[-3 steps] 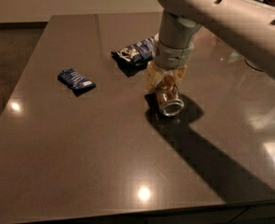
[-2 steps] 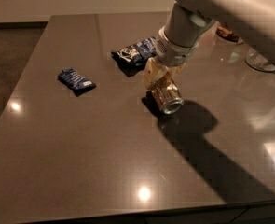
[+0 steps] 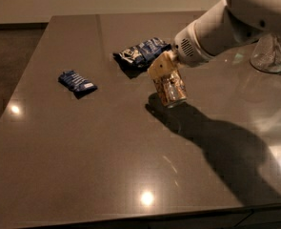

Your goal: Place orange can upright

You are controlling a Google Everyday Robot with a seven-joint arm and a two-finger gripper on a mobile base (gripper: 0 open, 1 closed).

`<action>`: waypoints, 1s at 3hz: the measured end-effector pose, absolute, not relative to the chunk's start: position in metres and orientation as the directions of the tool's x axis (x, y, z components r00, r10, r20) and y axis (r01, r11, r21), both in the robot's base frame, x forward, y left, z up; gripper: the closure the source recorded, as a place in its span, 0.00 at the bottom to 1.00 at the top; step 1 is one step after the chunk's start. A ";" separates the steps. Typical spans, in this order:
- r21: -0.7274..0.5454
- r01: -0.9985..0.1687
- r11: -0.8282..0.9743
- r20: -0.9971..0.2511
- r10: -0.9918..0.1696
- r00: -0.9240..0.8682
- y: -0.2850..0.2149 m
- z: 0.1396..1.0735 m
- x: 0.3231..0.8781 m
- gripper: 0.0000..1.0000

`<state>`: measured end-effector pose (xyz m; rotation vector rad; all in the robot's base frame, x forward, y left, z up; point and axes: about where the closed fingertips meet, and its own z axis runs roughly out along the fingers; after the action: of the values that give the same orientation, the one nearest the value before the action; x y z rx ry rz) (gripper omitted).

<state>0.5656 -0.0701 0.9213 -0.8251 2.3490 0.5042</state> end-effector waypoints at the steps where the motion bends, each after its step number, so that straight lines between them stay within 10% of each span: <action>1: 0.153 -0.696 0.701 -0.787 -0.340 -0.515 -0.074 0.942 0.567 1.00; 3: 0.140 -0.735 0.663 -0.935 -0.157 -0.319 -0.087 0.957 0.559 1.00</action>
Offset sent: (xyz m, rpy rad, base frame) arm -0.0080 -0.0284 0.0528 0.3884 -0.5000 0.0732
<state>0.5594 -0.0870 0.9574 -0.7085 1.8335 0.6923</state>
